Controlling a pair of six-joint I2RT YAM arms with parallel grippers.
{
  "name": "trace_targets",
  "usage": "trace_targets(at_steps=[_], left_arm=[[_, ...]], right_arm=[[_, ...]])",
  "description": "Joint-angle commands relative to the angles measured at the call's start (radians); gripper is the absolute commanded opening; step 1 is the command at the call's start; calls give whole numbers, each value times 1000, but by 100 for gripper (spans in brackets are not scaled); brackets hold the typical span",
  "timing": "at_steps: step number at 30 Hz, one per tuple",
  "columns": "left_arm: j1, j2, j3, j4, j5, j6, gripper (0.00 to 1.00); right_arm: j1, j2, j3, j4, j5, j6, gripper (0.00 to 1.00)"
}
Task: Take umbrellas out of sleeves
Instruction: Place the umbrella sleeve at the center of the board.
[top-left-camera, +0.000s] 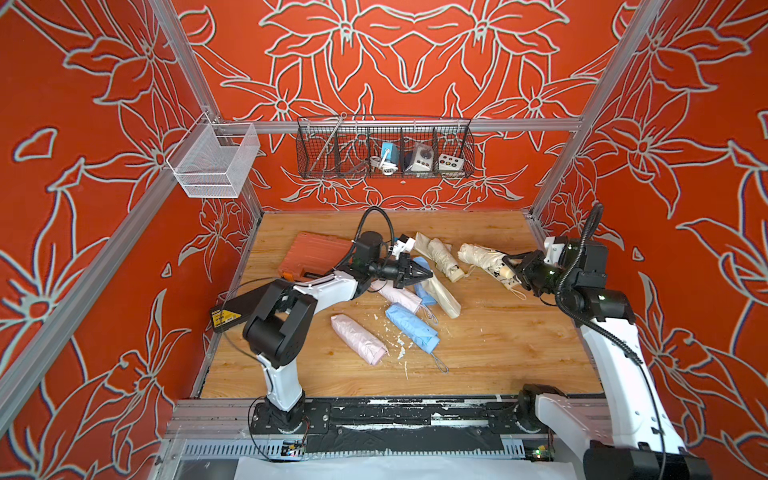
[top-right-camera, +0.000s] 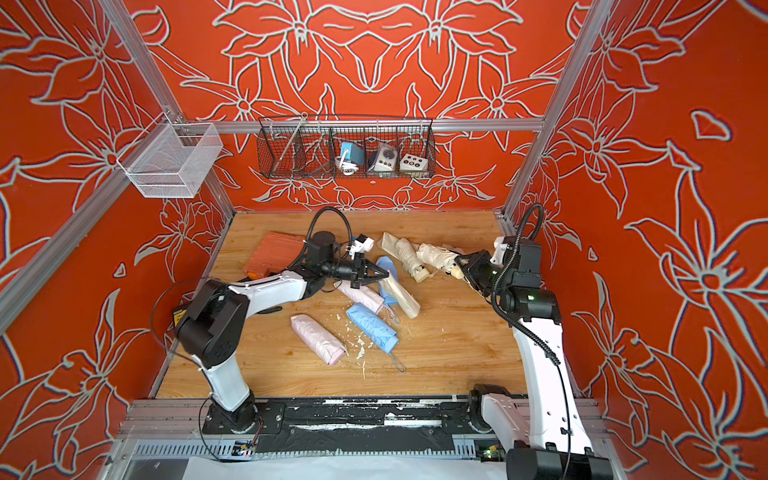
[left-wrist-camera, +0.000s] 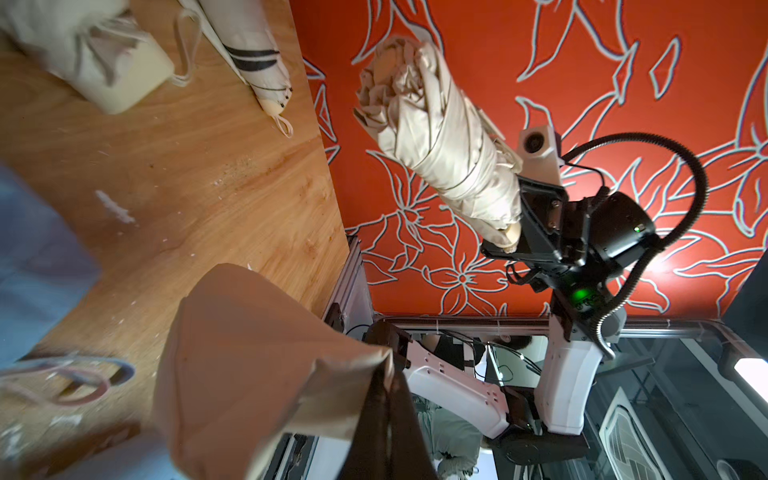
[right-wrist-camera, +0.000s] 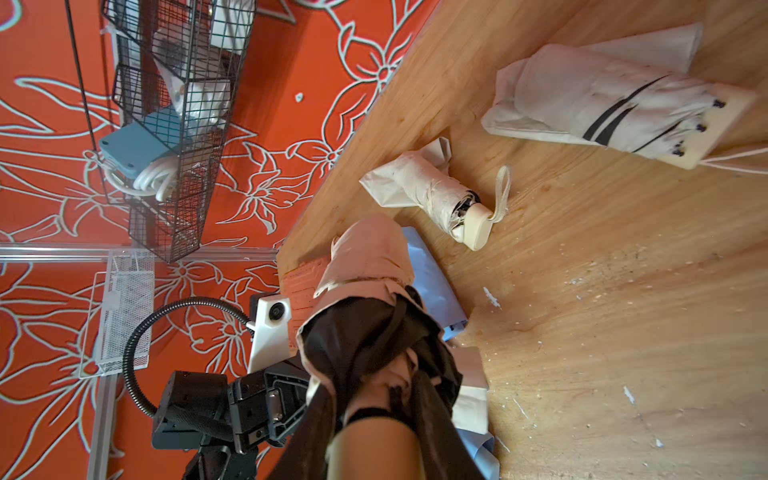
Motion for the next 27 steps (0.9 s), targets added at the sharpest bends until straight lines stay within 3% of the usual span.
trace_targets(at_steps=[1,7,10,12,19,27], left_arm=[[-78,103,74,274,3,-158,0],[-164,405,180,679,-38,-428,0],[-164,534,240,742,-43,-490,0],[-163,566,259,659,-38,-425,0],[-160,527,329,104,-64,20,0],[-152,533,350,-82,-130,92,0]], right_arm=[[-17,-30,29,16,14,-29,0],[-28,-20,38,3,26,-49,0],[-32,-25,25,-11,32,-62,0],[-33,-31,4,-16,35,-69,0],[-40,-72,-128,-10,31,-66,0],[-52,-114,-257,-5,41,-70,0]])
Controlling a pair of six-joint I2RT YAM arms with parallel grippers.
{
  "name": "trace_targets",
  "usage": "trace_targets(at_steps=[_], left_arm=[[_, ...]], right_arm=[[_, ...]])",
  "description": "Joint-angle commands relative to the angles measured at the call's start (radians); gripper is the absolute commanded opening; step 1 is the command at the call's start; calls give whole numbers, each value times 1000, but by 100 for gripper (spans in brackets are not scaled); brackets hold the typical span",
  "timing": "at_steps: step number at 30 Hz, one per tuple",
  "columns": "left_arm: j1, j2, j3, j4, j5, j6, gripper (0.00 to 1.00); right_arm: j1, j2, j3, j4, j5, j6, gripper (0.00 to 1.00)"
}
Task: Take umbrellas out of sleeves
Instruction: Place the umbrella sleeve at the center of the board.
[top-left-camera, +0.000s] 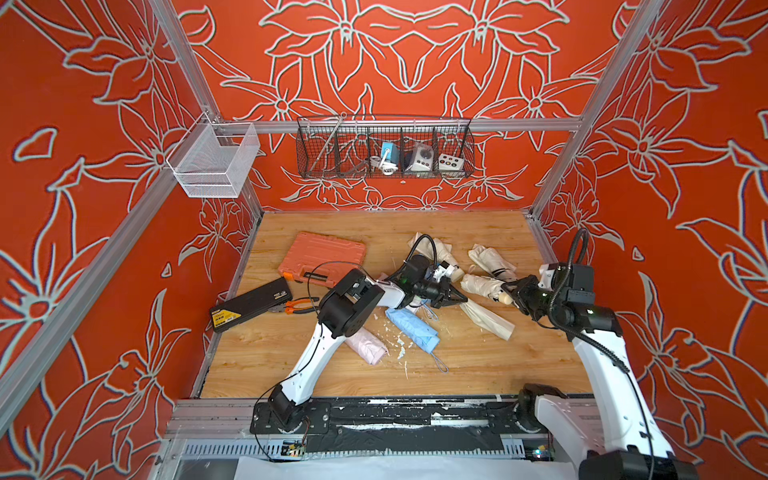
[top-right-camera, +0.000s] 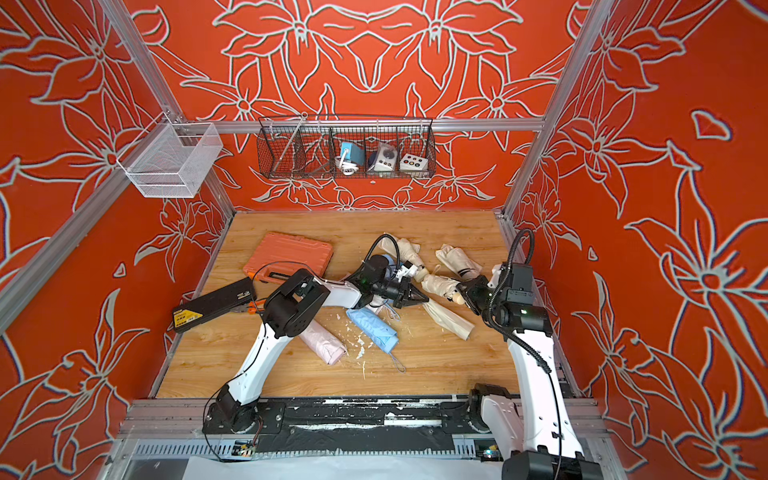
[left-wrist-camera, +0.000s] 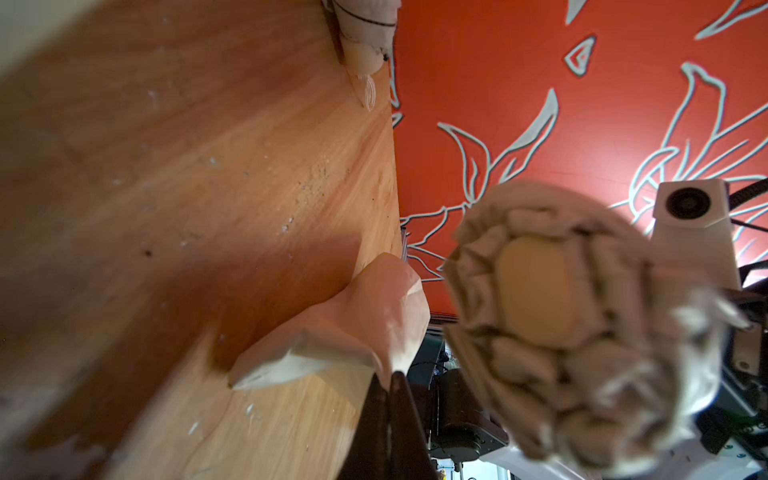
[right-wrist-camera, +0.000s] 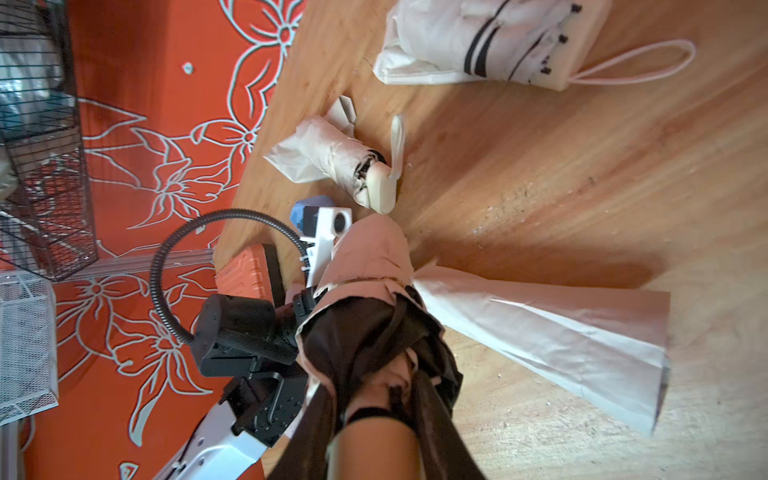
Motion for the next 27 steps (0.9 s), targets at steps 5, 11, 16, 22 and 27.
trace_targets(at_steps=[5,11,16,22,27], left_arm=[[19,7,50,-237,-60,108,0],[22,11,61,-255,-60,114,0],[22,15,74,-286,-58,134,0],[30,9,102,-351,-66,172,0],[39,-5,107,-375,-76,181,23]], right_arm=[[-14,-76,-67,-12,31,-45,0],[-16,-60,-99,3,51,-51,0],[-16,-24,-105,15,66,-61,0],[-15,-3,-144,34,85,-65,0],[-15,27,-174,99,87,-52,0]])
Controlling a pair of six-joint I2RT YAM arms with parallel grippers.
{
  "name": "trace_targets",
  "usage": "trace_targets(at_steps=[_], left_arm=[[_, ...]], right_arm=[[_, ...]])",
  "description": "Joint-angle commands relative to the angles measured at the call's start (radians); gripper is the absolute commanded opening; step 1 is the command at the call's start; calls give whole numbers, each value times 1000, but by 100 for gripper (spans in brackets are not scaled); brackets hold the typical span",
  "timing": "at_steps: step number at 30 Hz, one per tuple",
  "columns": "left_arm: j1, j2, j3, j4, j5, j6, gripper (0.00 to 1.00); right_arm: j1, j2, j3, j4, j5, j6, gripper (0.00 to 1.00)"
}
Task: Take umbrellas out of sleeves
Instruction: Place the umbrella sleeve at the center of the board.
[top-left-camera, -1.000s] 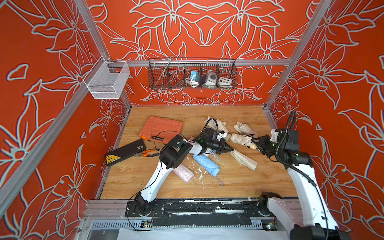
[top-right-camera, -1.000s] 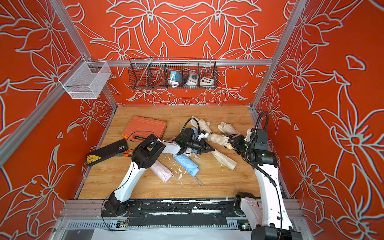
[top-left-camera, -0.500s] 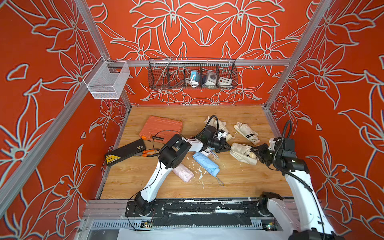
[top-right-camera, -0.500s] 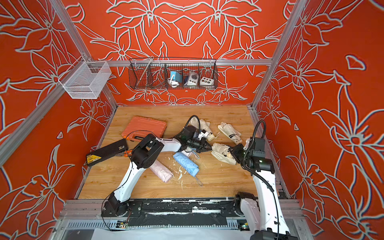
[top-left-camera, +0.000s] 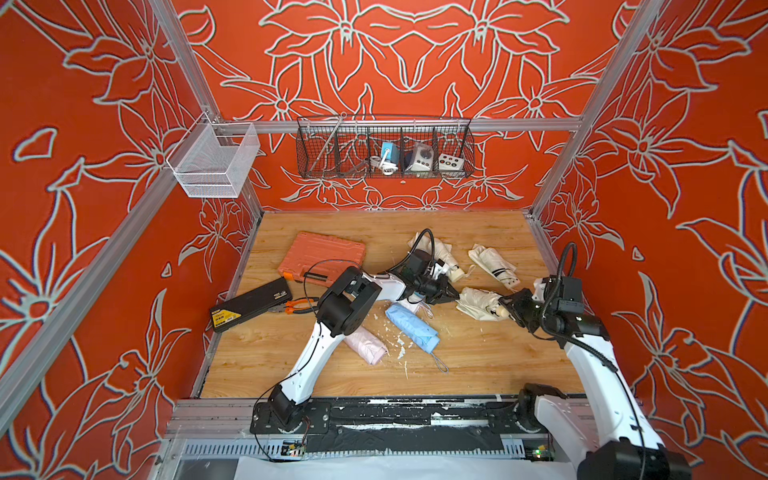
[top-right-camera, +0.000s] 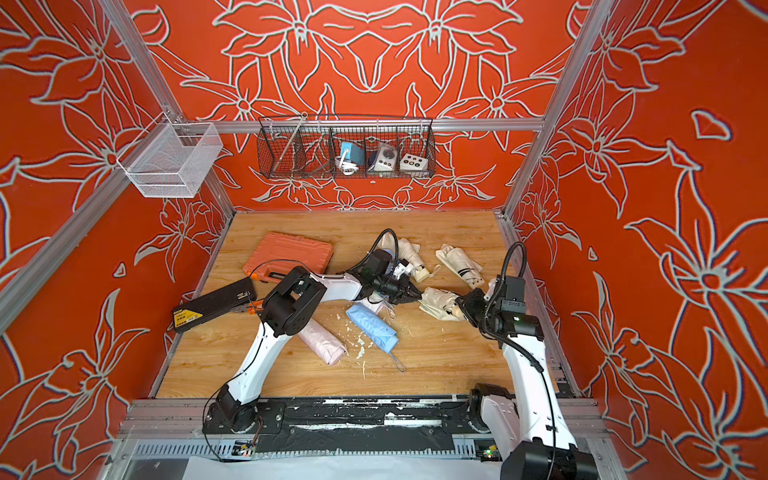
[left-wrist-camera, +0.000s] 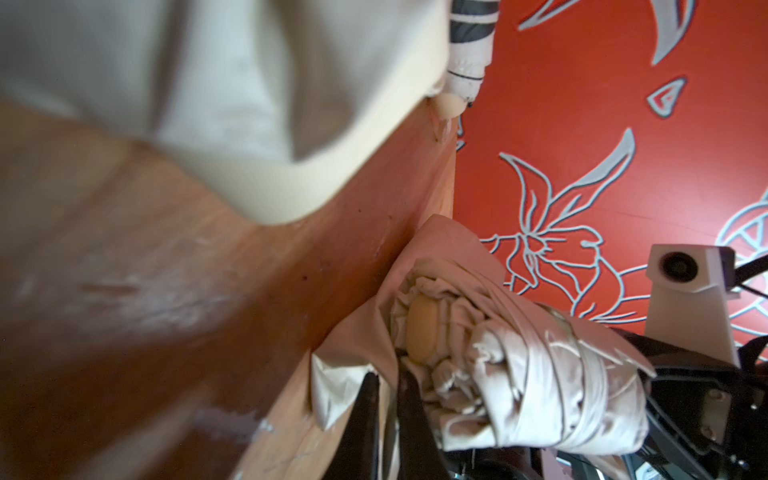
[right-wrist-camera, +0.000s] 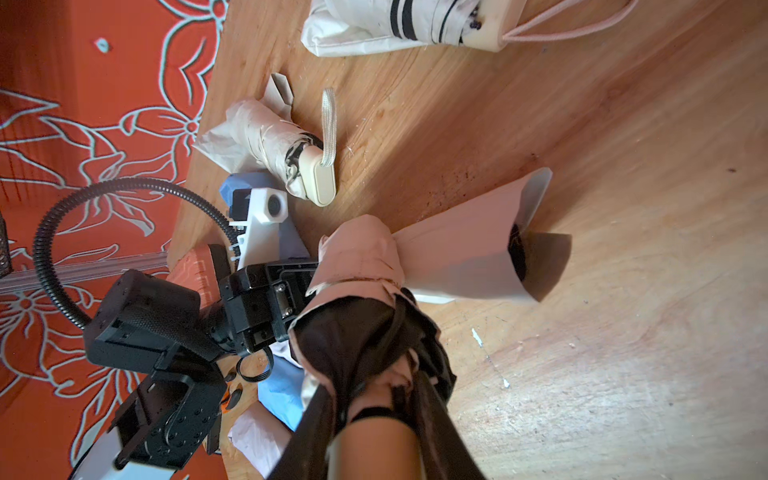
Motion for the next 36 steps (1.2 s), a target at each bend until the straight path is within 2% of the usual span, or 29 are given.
trace_targets(at_steps=[1,7,14,21,26,30,32,36], left_arm=[[14,-7,12,-28,14,23,25],[23,-31,22,-67,9,53,36],[36,-71,27,-74,9,60,49],[42,-107,22,-79,3,54,58],[45,-119,21,-146,-14,88,58],[47,-102,12,-223,-24,132,58],[47,-104,4,-257,-45,156,58],[48,-103,14,-309,-71,191,58]], right_arm=[[-4,26,-23,33,46,-15,0],[-4,75,-7,81,55,-39,0],[-5,98,-72,153,47,-45,0],[-14,142,-117,266,27,-40,0],[-24,126,-113,283,11,-35,0],[-24,97,-99,416,-108,48,0],[-24,73,-71,459,-125,87,0],[-24,43,25,417,-124,85,0]])
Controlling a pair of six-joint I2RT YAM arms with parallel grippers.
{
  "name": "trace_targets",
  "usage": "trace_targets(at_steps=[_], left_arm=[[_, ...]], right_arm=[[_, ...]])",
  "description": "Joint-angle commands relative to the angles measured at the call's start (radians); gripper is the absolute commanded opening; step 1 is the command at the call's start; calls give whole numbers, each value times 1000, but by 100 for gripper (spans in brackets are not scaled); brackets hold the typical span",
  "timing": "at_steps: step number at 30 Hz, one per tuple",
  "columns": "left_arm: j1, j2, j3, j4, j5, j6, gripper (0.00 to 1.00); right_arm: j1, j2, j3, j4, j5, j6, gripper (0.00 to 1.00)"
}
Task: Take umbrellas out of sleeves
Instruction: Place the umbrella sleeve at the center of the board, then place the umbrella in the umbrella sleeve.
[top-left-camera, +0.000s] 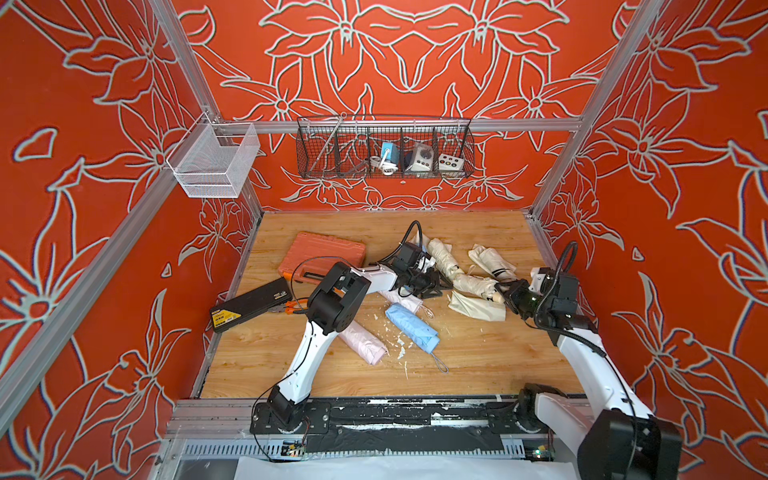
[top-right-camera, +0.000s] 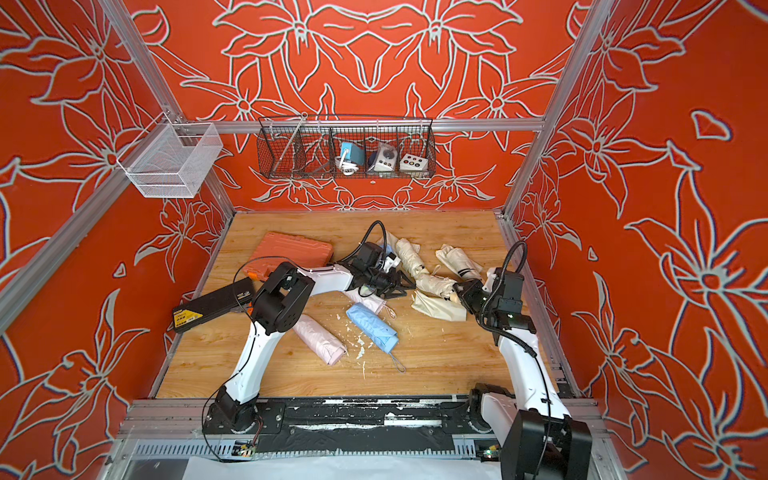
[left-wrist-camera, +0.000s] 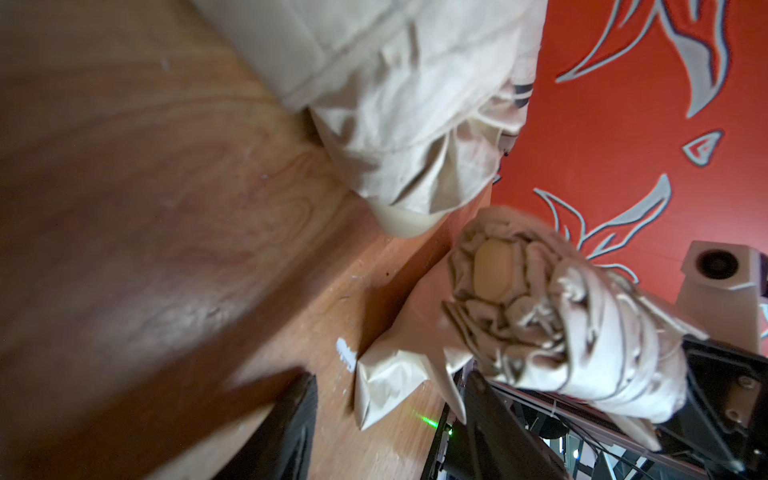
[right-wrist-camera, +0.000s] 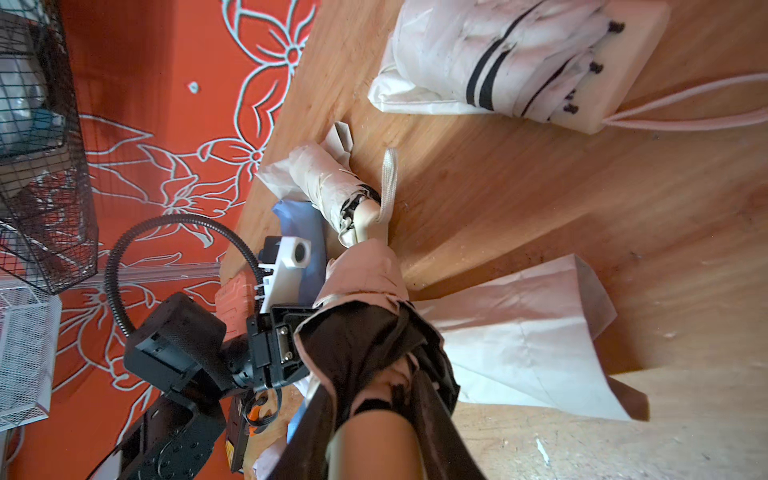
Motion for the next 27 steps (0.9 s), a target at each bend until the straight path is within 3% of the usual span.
trace_targets(at_steps=[1,9,17,27], left_arm=[[-8,-38,9,-86,-2,62,58],[20,-93,10,-89,1,66,58],[91,-235,-57,-96,-3,108,58],[144,-381,-228,-84,38,151,58]], right_arm=[[-7,-53,100,50,-19,34,0],[-8,-89,94,-156,47,-22,0],[-7,-77,11,-95,-30,-8,0],[-9,73,-28,-20,-82,-66,0]])
